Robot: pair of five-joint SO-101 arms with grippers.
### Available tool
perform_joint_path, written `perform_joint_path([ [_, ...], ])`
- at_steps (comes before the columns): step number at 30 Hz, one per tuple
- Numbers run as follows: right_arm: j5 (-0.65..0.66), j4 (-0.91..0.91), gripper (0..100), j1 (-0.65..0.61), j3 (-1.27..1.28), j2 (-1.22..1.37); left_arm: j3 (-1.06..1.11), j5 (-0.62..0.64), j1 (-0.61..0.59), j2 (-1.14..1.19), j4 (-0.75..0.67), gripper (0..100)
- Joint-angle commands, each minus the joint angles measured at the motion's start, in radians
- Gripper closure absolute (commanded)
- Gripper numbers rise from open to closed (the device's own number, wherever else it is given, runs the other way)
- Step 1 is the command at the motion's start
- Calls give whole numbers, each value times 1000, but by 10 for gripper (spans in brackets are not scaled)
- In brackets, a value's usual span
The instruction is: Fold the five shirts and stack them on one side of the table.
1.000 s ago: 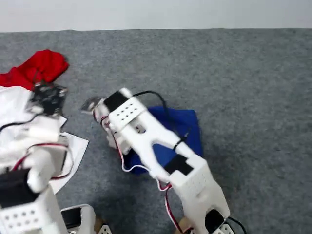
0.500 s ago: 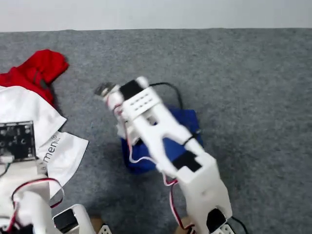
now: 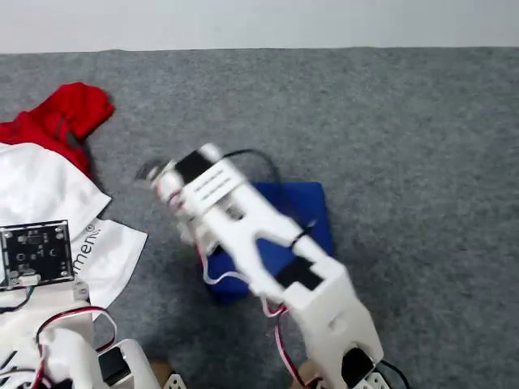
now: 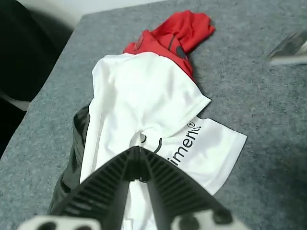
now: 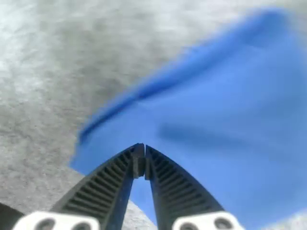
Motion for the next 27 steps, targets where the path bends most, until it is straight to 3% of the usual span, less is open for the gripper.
perform_joint_path([
  [1,2,-2,988,97,-69,-90,4,2,-8,-6,-31,998],
  [9,2,-269,988,124,-83,-41,41,2,-8,-12,-31,998],
  [18,2,-496,988,120,-87,202,41,2,-5,-12,-31,998],
  [21,2,-476,988,124,-123,209,41,2,-5,-12,-31,998],
  [27,2,-269,988,125,-327,110,41,2,-5,-12,-31,998],
])
